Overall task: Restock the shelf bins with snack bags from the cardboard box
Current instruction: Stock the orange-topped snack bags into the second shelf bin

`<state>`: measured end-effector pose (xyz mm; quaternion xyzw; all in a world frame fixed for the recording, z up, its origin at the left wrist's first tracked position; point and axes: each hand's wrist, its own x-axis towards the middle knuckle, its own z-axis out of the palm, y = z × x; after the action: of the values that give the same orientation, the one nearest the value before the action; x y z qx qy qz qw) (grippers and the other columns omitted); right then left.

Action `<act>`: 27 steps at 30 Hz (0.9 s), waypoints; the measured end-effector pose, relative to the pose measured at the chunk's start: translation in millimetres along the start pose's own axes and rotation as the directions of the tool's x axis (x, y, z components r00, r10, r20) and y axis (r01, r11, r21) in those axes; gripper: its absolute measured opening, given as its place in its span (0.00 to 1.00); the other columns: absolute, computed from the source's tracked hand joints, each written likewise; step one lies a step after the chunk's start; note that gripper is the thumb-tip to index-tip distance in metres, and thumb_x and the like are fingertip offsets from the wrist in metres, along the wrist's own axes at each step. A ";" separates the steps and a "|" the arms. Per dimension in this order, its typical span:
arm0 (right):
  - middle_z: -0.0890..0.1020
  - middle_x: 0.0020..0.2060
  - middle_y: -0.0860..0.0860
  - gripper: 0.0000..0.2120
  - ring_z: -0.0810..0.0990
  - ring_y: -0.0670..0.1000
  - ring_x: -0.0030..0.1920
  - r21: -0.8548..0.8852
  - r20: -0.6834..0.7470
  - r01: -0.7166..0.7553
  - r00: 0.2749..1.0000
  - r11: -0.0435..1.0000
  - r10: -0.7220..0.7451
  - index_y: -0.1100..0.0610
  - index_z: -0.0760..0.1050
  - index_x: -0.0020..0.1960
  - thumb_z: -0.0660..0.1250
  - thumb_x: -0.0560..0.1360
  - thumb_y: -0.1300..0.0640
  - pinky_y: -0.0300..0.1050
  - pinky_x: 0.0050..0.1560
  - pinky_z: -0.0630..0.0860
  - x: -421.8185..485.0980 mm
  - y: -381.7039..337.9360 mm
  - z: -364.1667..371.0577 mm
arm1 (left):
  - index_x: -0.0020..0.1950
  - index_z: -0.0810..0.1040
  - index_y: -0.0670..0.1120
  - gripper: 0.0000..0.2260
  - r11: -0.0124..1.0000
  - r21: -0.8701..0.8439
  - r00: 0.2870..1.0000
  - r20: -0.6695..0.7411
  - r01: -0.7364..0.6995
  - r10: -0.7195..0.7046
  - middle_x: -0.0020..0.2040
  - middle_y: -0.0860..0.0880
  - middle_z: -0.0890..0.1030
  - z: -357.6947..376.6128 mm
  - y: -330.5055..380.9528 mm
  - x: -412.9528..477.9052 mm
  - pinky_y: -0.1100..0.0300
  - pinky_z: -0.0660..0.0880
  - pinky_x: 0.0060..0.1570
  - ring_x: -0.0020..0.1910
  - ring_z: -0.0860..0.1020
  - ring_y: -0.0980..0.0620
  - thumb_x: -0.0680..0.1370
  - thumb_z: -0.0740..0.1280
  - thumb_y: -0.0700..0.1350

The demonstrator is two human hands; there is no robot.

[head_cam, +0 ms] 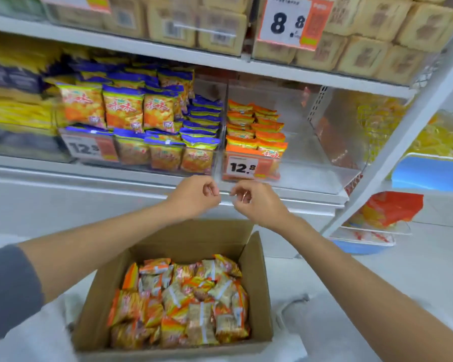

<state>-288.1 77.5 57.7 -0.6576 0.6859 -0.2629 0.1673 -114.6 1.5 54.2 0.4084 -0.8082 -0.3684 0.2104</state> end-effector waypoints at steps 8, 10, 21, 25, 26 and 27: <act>0.81 0.56 0.54 0.16 0.79 0.54 0.53 -0.243 0.691 -0.024 0.697 0.970 0.191 0.55 0.76 0.63 0.67 0.76 0.58 0.51 0.54 0.77 -22.0 47.5 169.3 | 0.43 0.80 0.44 0.05 0.907 0.082 0.894 0.156 0.412 -0.420 0.36 0.51 0.79 8.5 -155.4 -86.9 0.68 0.71 0.35 0.37 0.77 0.55 0.75 0.73 0.44; 0.77 0.63 0.55 0.20 0.77 0.56 0.59 -0.273 0.752 0.008 0.626 0.962 0.208 0.55 0.72 0.68 0.68 0.76 0.55 0.53 0.58 0.76 -25.8 57.1 203.6 | 0.44 0.80 0.43 0.04 0.888 0.064 0.872 0.170 0.455 -0.459 0.36 0.51 0.79 11.8 -172.1 -92.3 0.70 0.71 0.35 0.38 0.77 0.55 0.75 0.72 0.42; 0.54 0.78 0.52 0.39 0.51 0.55 0.78 -0.299 0.767 0.305 0.640 0.904 0.038 0.53 0.53 0.78 0.64 0.74 0.72 0.53 0.74 0.55 -60.3 84.7 326.4 | 0.50 0.80 0.38 0.04 0.847 0.010 0.815 0.266 0.532 -0.515 0.43 0.53 0.77 27.8 -194.1 -119.8 0.75 0.71 0.35 0.40 0.75 0.60 0.77 0.69 0.38; 0.75 0.62 0.57 0.27 0.73 0.58 0.62 -0.297 0.665 0.280 0.747 0.913 -0.012 0.58 0.67 0.69 0.62 0.72 0.73 0.49 0.58 0.69 -59.2 79.7 332.3 | 0.51 0.80 0.44 0.06 0.828 0.024 0.798 0.253 0.560 -0.547 0.44 0.55 0.79 21.8 -197.1 -122.6 0.73 0.69 0.37 0.43 0.77 0.60 0.76 0.71 0.44; 0.77 0.57 0.58 0.24 0.76 0.58 0.57 -0.252 0.650 0.188 0.759 0.949 0.023 0.57 0.69 0.67 0.61 0.74 0.72 0.49 0.52 0.72 -55.7 79.3 329.7 | 0.52 0.80 0.44 0.06 0.827 0.024 0.798 0.248 0.562 -0.550 0.45 0.53 0.79 21.2 -197.5 -122.4 0.72 0.69 0.38 0.44 0.77 0.61 0.76 0.71 0.44; 0.79 0.52 0.57 0.19 0.79 0.57 0.51 -0.205 0.643 0.090 0.763 0.975 0.064 0.57 0.71 0.66 0.60 0.76 0.69 0.48 0.46 0.75 -51.2 79.7 325.5 | 0.53 0.80 0.44 0.07 0.827 0.024 0.799 0.242 0.562 -0.550 0.47 0.51 0.80 21.2 -197.2 -121.8 0.73 0.70 0.39 0.43 0.77 0.61 0.76 0.71 0.44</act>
<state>-161.7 82.2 -256.8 -0.7270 0.6068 0.0571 0.3161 41.8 31.9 -115.5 0.5748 -0.6628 -0.4799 0.0045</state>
